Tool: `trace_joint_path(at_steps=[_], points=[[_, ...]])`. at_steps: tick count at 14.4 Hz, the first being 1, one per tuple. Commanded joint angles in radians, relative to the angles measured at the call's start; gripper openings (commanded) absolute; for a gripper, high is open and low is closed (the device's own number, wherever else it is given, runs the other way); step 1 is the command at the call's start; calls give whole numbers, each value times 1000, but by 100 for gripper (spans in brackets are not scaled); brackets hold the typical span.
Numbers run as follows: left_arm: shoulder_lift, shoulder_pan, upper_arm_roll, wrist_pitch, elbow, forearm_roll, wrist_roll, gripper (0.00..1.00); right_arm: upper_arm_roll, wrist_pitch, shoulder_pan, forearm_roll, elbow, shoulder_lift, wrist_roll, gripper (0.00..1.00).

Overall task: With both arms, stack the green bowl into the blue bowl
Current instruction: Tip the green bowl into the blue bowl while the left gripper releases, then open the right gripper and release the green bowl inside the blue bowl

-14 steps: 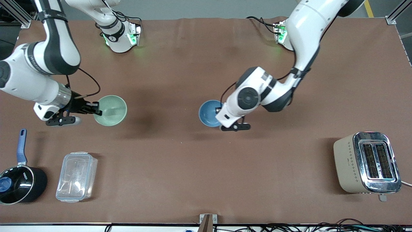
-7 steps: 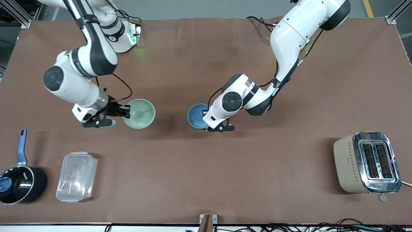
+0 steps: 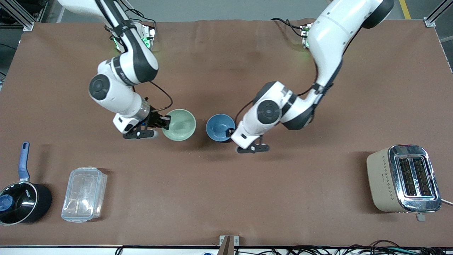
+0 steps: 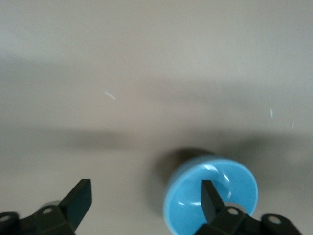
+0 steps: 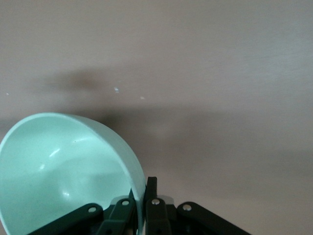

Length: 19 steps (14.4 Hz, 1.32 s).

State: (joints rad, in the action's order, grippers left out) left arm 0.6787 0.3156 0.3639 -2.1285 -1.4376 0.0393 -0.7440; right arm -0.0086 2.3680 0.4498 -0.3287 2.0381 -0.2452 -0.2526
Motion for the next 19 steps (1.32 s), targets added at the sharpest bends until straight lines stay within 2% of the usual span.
trace_joint_path(at_steps=[1,3,6,9,13,16,19], points=[[-180,-111,-3,122,-35,63,11,100,-8,98,99,-16,-4,-49,-123,0],[-256,-173,-2,203,-35,143,67,100,-8,143,154,-16,-15,-81,-198,0],[-353,-278,0,335,-32,146,298,100,-11,163,219,-15,-47,-120,-283,0],[-433,-387,3,447,-18,140,337,100,-11,211,257,-15,-46,-144,-315,1],[-507,-409,0,643,58,132,356,100,-11,246,270,-15,-44,-172,-315,2],[-514,-406,10,670,83,123,361,100,-13,266,273,-13,-44,-192,-315,4],[-530,-460,4,719,79,34,408,100,-13,278,273,-12,-38,-195,-313,8]])
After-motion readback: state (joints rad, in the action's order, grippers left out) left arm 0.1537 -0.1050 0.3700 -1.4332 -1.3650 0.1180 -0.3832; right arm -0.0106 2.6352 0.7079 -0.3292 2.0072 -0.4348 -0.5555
